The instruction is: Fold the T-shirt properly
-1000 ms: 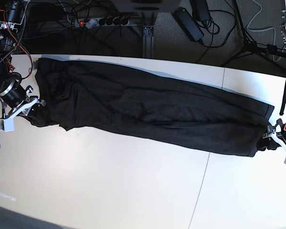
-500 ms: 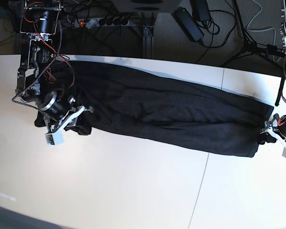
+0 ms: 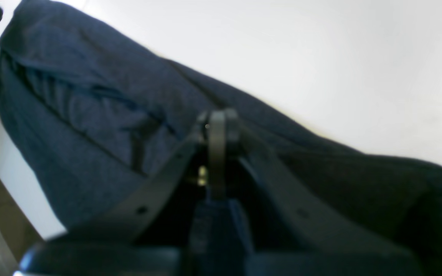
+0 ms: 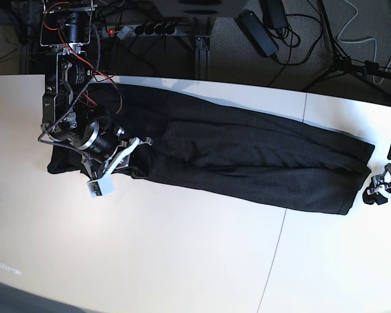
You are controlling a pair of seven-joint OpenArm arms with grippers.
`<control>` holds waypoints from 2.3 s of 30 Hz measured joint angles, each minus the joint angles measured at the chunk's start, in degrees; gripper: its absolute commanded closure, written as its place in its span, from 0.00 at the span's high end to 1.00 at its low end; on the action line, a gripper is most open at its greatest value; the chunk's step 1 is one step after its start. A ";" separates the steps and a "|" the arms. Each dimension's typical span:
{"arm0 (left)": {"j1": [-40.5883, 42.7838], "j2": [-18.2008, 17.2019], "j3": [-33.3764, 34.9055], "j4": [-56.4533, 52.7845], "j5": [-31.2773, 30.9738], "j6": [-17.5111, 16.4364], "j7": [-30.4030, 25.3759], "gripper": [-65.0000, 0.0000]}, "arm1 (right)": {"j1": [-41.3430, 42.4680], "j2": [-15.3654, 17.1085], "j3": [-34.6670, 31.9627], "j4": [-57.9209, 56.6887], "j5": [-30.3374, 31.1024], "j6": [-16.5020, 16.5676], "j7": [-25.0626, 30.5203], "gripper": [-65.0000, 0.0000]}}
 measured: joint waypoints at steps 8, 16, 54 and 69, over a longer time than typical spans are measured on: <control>0.35 -1.03 -0.02 -5.77 -5.92 -0.13 0.85 0.63 | 0.02 -0.02 0.00 0.00 0.04 0.00 -0.22 0.00; -0.11 -2.08 -0.24 -10.95 -15.41 -4.31 5.03 0.63 | 0.02 0.15 0.00 0.00 0.35 0.00 -0.22 0.00; 5.35 0.37 0.11 3.69 -12.96 -6.58 10.71 0.00 | 4.72 0.26 6.45 7.30 6.93 0.00 -0.66 0.00; 30.14 16.76 2.73 62.14 0.94 -0.61 8.87 0.00 | 4.74 4.15 8.00 9.33 7.82 0.00 -1.38 0.00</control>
